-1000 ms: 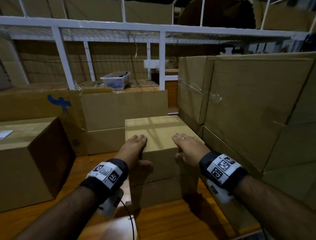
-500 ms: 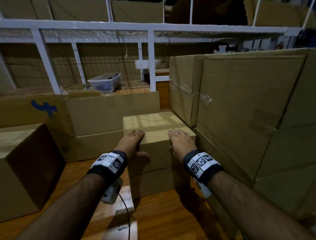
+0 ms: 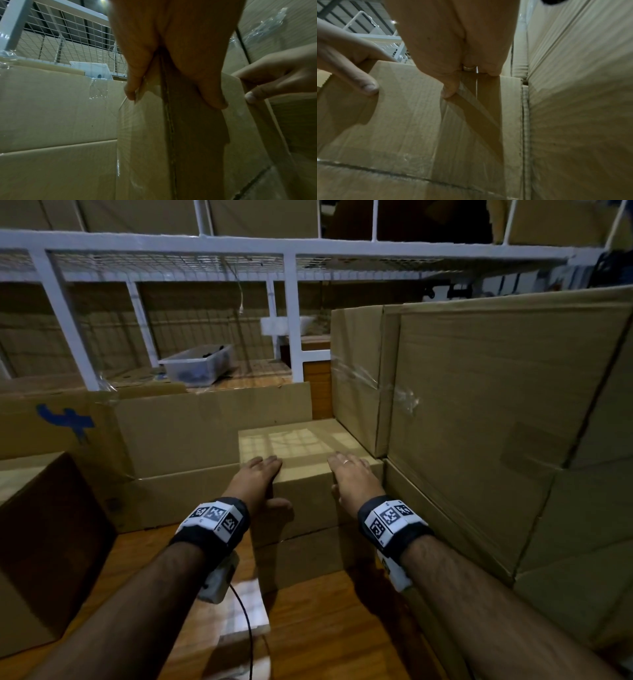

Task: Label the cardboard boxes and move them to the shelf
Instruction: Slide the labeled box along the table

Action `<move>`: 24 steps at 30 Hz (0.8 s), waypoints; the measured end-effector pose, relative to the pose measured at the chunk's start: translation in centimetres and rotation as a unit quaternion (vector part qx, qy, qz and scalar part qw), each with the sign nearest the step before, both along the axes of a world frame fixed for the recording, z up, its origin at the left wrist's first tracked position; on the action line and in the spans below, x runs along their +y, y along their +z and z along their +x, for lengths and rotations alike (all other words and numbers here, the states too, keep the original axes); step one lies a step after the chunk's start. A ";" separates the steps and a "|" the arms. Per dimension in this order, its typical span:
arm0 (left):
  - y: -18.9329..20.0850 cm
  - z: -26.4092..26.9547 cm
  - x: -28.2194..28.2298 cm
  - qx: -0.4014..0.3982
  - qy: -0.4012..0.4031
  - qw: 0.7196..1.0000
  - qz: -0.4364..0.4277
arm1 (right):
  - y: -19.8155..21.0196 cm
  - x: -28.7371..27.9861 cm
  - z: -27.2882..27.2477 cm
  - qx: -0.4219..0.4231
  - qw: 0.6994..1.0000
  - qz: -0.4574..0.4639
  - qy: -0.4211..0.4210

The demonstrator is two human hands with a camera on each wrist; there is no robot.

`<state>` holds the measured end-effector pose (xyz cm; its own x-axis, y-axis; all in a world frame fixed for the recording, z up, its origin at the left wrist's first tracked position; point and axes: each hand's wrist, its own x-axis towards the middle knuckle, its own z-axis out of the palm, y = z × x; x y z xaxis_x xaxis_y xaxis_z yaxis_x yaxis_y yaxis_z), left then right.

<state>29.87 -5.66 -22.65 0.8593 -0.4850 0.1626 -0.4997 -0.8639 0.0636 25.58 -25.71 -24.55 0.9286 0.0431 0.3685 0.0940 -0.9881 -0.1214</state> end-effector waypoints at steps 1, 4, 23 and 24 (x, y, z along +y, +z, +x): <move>0.0 0.3 0.0 -0.002 0.000 1.000 0.002 | -0.1 -0.1 0.3 -0.001 1.000 -0.003 0.002; -0.2 0.9 -0.2 -0.010 0.002 1.000 0.011 | -0.1 -0.4 1.1 0.000 1.000 -0.008 0.005; 0.6 -0.2 -0.3 0.004 0.005 1.000 -0.008 | 1.1 -0.3 0.6 0.051 0.998 -0.024 -0.001; 0.7 -0.6 -0.1 -0.001 0.002 1.000 -0.020 | 1.5 -0.2 0.5 0.057 0.998 -0.024 0.001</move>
<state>29.29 -5.79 -21.98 0.8604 -0.4755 0.1832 -0.4971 -0.8623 0.0967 26.09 -25.92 -23.08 0.9641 0.0595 0.2589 0.0838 -0.9930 -0.0837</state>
